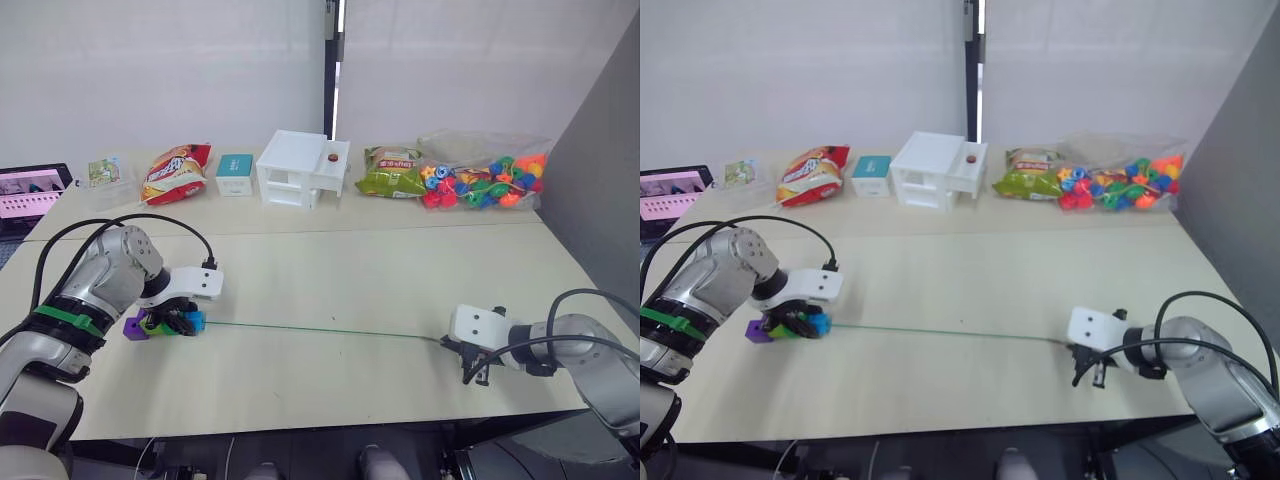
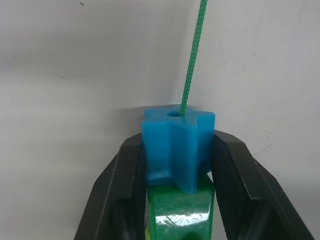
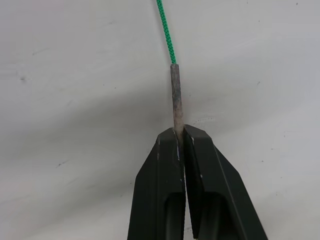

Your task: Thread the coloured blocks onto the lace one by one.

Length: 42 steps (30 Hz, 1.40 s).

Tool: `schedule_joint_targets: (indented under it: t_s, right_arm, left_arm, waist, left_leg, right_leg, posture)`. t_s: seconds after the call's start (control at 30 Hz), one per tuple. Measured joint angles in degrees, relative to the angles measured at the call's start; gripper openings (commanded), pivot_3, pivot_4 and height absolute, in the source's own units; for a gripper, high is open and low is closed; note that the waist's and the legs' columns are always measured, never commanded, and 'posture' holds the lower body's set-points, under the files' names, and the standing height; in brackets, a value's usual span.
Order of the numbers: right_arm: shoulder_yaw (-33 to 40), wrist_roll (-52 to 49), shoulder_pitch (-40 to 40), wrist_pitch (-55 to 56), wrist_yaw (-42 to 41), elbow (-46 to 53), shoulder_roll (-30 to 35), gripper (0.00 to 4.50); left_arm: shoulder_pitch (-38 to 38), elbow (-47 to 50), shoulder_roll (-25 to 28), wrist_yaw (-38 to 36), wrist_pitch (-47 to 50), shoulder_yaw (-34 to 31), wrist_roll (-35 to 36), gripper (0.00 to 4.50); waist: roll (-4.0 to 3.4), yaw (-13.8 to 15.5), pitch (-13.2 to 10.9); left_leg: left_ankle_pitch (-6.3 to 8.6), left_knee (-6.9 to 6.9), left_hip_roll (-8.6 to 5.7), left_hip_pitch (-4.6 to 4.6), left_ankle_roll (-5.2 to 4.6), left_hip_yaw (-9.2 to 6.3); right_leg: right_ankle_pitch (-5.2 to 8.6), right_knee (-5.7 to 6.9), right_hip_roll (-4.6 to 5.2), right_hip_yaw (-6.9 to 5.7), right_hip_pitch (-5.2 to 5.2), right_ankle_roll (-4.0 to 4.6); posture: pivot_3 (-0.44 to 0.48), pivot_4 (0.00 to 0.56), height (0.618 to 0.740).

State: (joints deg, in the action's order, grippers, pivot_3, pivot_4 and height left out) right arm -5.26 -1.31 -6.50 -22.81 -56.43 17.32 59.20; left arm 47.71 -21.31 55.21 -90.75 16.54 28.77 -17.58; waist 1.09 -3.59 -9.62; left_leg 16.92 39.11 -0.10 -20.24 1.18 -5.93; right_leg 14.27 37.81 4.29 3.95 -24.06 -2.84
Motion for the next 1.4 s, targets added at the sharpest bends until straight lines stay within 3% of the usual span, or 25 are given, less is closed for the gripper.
schedule_joint_targets:
  t_s: [0.33,1.4]
  right_arm:
    - [3.0,0.0,3.9,-0.2,1.0,1.7,0.1,0.0]
    - [6.0,0.7,5.6,-5.1,2.5,1.2,2.6,0.0]
  left_arm:
    - [-0.7,2.4,-0.1,0.0,0.0,-0.6,-0.4,1.3]
    - [2.7,0.1,-5.4,-1.0,-3.0,-0.5,-2.6,1.3]
  waist:
    - [0.01,0.5,0.0]
    - [0.02,2.5,0.0]
  left_leg:
    - [0.01,0.0,0.0,-0.04,-0.01,0.01]
    - [0.0,0.03,-0.07,-0.12,0.0,0.07]
  right_leg:
    - [0.0,-0.12,0.01,0.0,0.03,-0.01]
    - [0.0,-0.26,0.1,-0.01,0.06,-0.04]
  posture:
    - [0.0,0.15,0.74]
    - [0.0,0.15,0.74]
